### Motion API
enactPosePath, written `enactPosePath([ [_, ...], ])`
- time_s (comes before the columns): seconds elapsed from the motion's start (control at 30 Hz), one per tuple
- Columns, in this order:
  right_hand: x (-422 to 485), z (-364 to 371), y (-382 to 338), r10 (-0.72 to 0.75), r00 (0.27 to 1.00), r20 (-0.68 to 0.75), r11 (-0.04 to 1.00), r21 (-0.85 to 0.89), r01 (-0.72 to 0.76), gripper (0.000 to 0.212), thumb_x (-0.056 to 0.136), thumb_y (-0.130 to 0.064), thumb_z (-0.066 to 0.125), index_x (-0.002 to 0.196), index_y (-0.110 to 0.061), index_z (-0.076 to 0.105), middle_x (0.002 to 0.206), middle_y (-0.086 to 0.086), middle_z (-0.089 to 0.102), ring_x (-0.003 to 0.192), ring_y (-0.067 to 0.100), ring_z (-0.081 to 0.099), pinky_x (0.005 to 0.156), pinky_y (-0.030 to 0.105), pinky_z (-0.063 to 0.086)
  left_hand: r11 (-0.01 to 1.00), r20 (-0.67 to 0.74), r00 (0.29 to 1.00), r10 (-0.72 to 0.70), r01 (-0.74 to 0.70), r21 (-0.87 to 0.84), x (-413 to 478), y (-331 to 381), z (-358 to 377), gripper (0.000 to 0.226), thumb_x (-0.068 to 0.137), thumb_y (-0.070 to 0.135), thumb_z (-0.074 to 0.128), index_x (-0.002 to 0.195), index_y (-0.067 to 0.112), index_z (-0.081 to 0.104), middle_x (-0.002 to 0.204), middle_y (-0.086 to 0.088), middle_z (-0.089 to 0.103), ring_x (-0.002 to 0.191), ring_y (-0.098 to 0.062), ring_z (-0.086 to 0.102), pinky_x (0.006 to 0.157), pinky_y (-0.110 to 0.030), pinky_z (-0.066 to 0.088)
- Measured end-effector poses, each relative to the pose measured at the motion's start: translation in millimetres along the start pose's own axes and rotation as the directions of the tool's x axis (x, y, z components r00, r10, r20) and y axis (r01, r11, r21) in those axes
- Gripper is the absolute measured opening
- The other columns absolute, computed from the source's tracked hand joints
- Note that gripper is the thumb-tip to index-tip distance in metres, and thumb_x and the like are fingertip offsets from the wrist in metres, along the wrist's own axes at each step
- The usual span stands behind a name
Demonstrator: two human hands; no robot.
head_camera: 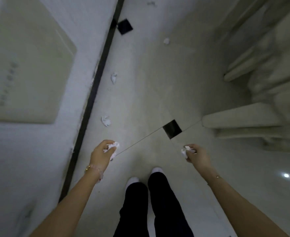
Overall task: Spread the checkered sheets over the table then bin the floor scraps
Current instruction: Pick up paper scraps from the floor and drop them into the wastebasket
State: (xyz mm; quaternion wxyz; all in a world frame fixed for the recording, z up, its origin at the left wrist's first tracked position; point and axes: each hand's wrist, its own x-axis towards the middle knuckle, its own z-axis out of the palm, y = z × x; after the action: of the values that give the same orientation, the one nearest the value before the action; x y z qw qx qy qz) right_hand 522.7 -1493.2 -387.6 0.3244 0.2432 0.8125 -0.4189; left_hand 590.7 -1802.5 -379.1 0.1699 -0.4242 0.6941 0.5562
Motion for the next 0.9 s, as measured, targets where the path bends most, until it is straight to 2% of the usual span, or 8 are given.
enactPosePath([
  [0.1, -79, -54, -64, -0.047, 0.998, -0.039, 0.998, 0.037, 0.048, 0.026, 0.096, -0.014, 0.051, 0.110, 0.003, 0.065, 0.083, 0.012, 0.061, 0.081, 0.025, 0.059, 0.090, 0.046, 0.054, 0.997, 0.016, 0.997, 0.073, -0.073, 0.009, -74, 78, -28, 0.007, 0.088, 0.015, 0.062, 0.094, 0.013, 0.064, 0.095, -0.012, 0.061, 0.080, -0.022, 0.056, 0.058, -0.025, 0.049],
  [0.23, -166, -106, -118, -0.130, 0.986, -0.103, 0.986, 0.090, 0.140, 0.028, 0.095, -0.017, 0.052, 0.105, 0.006, 0.065, 0.077, 0.013, 0.059, 0.072, 0.022, 0.059, 0.083, 0.041, 0.056, 0.983, 0.074, 0.981, 0.178, -0.181, 0.027, -152, 149, -57, 0.008, 0.089, 0.010, 0.060, 0.097, 0.011, 0.061, 0.091, -0.012, 0.060, 0.080, -0.025, 0.056, 0.065, -0.029, 0.048],
  [0.37, -238, -136, -120, -0.125, 0.961, -0.248, 0.947, 0.257, 0.190, 0.024, 0.091, -0.013, 0.057, 0.098, 0.010, 0.064, 0.070, 0.011, 0.053, 0.061, 0.018, 0.050, 0.061, 0.025, 0.050, 0.977, 0.161, 0.965, 0.209, -0.215, 0.018, -207, 170, -79, 0.002, 0.091, 0.014, 0.059, 0.091, 0.012, 0.059, 0.068, -0.007, 0.055, 0.054, -0.017, 0.048, 0.037, -0.014, 0.038],
  [0.47, -289, -142, -94, -0.054, 0.945, -0.323, 0.902, 0.391, 0.185, 0.022, 0.092, -0.009, 0.056, 0.089, 0.012, 0.060, 0.070, 0.012, 0.050, 0.060, 0.019, 0.045, 0.061, 0.029, 0.043, 0.973, 0.232, 0.955, 0.182, -0.209, 0.097, -233, 159, -94, 0.009, 0.091, 0.012, 0.059, 0.082, 0.011, 0.060, 0.060, -0.005, 0.052, 0.042, -0.011, 0.046, 0.034, -0.012, 0.034],
  [0.57, -336, -136, -50, 0.073, 0.923, -0.379, 0.847, 0.511, 0.143, 0.029, 0.096, -0.008, 0.050, 0.082, 0.017, 0.054, 0.070, 0.013, 0.045, 0.056, 0.017, 0.038, 0.056, 0.025, 0.035, 0.946, 0.327, 0.939, 0.109, -0.199, 0.257, -250, 137, -101, 0.014, 0.090, 0.016, 0.061, 0.083, 0.005, 0.064, 0.059, -0.008, 0.053, 0.049, -0.018, 0.047, 0.044, -0.019, 0.038],
  [0.7, -396, -113, 23, 0.268, 0.882, -0.388, 0.760, 0.648, 0.054, 0.027, 0.096, -0.006, 0.049, 0.071, 0.003, 0.050, 0.072, 0.014, 0.044, 0.057, 0.016, 0.037, 0.047, 0.016, 0.037, 0.866, 0.437, 0.900, 0.010, -0.226, 0.446, -275, 106, -98, 0.014, 0.084, 0.010, 0.067, 0.085, -0.004, 0.066, 0.054, -0.011, 0.060, 0.053, -0.021, 0.052, 0.048, -0.021, 0.042],
  [0.8, -437, -83, 85, 0.400, 0.848, -0.349, 0.687, 0.726, -0.025, 0.026, 0.094, -0.010, 0.051, 0.069, -0.004, 0.054, 0.068, 0.011, 0.048, 0.067, 0.019, 0.043, 0.063, 0.028, 0.038, 0.736, 0.532, 0.846, 0.035, -0.382, 0.559, -285, 83, -85, 0.023, 0.084, -0.004, 0.063, 0.063, 0.006, 0.063, 0.043, 0.005, 0.060, 0.053, -0.016, 0.057, 0.043, -0.007, 0.039],
  [0.9, -473, -52, 136, 0.526, 0.805, -0.274, 0.560, 0.824, -0.085, 0.015, 0.092, -0.007, 0.054, 0.077, -0.005, 0.057, 0.071, 0.014, 0.050, 0.068, 0.021, 0.045, 0.059, 0.027, 0.037, 0.629, 0.578, 0.814, -0.058, -0.419, 0.655, -299, 77, -56, 0.011, 0.088, 0.011, 0.063, 0.079, 0.006, 0.067, 0.073, -0.009, 0.066, 0.077, -0.019, 0.062, 0.062, -0.016, 0.042],
])
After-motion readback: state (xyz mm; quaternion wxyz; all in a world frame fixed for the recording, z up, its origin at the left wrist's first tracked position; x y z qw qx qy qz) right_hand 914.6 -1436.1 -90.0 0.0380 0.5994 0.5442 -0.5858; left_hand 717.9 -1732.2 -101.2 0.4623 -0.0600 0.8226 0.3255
